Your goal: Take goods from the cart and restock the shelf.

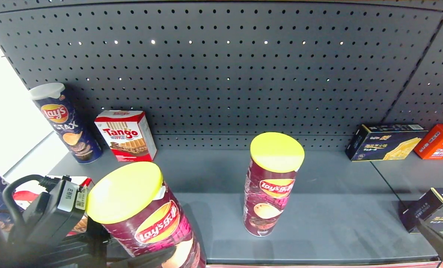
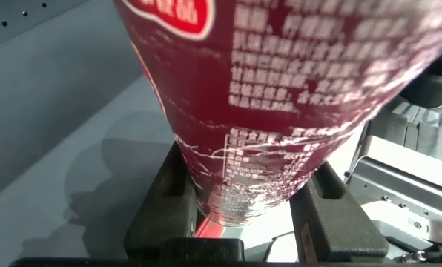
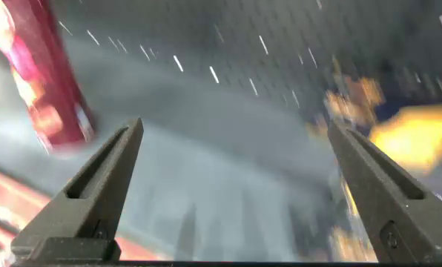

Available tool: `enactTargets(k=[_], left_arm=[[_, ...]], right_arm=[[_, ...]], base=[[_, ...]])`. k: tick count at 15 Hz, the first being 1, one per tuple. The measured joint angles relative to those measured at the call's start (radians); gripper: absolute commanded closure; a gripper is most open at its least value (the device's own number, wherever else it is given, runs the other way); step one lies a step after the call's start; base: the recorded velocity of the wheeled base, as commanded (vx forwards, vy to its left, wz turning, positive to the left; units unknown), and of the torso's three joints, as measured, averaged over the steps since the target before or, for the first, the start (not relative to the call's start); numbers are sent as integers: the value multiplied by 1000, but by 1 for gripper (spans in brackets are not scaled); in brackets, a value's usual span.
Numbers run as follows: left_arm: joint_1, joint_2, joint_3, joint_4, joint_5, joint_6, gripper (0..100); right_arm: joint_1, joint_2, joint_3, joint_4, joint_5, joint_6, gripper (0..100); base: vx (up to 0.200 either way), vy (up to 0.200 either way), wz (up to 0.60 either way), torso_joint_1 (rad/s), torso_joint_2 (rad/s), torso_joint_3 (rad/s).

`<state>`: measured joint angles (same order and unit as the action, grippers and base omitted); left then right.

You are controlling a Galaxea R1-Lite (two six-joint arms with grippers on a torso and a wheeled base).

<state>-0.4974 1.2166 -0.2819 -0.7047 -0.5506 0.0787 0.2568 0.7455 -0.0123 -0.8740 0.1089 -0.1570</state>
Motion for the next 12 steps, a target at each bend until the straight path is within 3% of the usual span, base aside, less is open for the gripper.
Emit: enactTargets(k=[7,12], left_arm=[[-7,-19,1,0,-1,0,100],[-9,-26,2,0,-4,0,100]], right_arm=[[-23,-573,7,780,-139,73,0],[-26,-644,11,882,-140,148,0]], base=[[0,0,0,0,0,0],[0,0,0,0,0,0]])
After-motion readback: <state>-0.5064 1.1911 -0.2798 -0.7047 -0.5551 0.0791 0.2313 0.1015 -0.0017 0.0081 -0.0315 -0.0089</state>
